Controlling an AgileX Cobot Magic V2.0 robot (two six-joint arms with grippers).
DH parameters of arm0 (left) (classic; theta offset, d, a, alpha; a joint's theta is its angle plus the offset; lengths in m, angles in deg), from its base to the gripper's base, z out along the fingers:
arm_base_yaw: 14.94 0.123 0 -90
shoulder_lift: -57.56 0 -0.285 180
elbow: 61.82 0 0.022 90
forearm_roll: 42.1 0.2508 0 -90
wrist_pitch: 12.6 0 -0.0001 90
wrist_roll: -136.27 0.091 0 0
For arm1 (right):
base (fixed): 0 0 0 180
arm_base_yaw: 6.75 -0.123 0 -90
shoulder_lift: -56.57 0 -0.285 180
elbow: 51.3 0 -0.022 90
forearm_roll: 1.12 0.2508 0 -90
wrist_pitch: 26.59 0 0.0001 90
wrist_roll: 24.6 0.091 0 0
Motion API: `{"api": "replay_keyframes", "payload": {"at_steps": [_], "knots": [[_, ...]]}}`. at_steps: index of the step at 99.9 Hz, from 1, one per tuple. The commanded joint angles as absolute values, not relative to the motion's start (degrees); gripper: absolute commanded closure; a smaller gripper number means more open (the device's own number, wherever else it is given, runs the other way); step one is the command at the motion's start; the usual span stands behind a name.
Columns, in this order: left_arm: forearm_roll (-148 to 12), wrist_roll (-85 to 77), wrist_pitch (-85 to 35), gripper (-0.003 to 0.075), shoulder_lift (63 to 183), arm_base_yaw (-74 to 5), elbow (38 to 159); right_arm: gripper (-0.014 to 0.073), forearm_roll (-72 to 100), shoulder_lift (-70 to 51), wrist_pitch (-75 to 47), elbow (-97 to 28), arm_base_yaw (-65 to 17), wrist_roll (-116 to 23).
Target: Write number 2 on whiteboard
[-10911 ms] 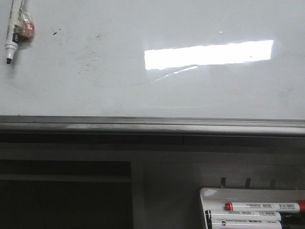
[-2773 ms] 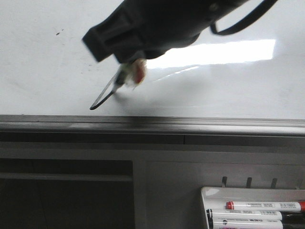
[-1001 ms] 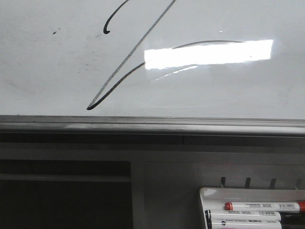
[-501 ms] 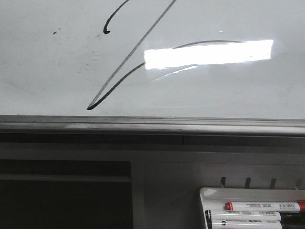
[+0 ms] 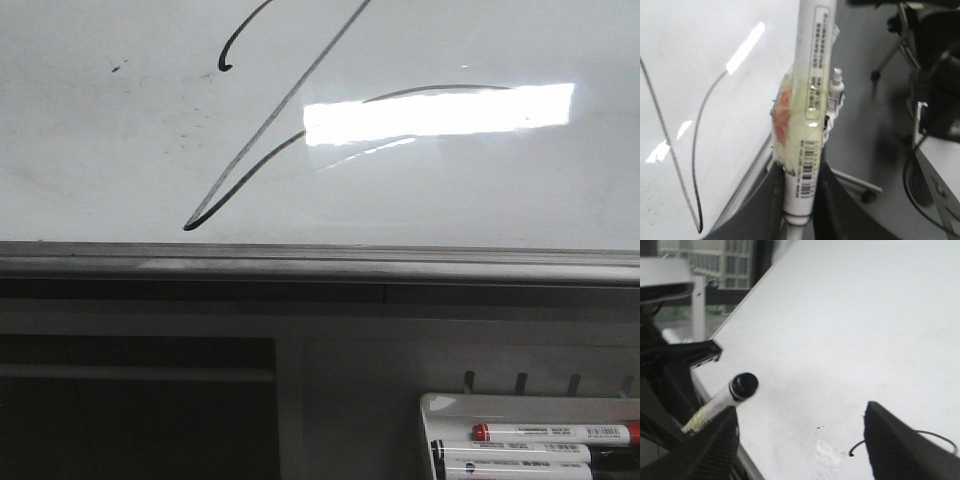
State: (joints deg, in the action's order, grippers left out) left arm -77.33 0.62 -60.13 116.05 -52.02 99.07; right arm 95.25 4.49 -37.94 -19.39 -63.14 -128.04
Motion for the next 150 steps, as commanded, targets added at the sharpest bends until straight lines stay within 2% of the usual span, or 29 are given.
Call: {"api": "replay_keyframes", "payload": {"at_steps": [1,5,21,35,63,150], "knots": [[-80.0,-4.5,-46.4,0.0741,115.1,-51.5,96.6,0.0237,96.7,9.6,-41.1,-19.2,-63.1,-127.9],[-80.3,-6.7,-40.7,0.0741,114.9,-51.2,93.9,0.0300,97.6,11.3,-41.5,-17.7,-63.1,-127.9],[-86.0,-16.0,-19.4,0.0741,117.5,-49.0,83.7,0.0669,105.8,18.5,-48.7,-11.1,-63.1,-127.9],[-89.9,-16.0,-8.6,0.0741,122.5,-48.4,81.2,0.0672,105.7,23.4,-49.5,-6.4,-63.1,-127.7],[-89.1,-15.9,1.7,0.0741,133.2,-48.4,81.8,0.0672,105.7,23.9,-48.3,-5.6,-63.1,-127.7],[-89.7,-15.9,2.3,0.0741,139.9,-48.4,81.9,0.0672,105.7,23.9,-46.5,-5.6,-63.1,-127.7]]}}
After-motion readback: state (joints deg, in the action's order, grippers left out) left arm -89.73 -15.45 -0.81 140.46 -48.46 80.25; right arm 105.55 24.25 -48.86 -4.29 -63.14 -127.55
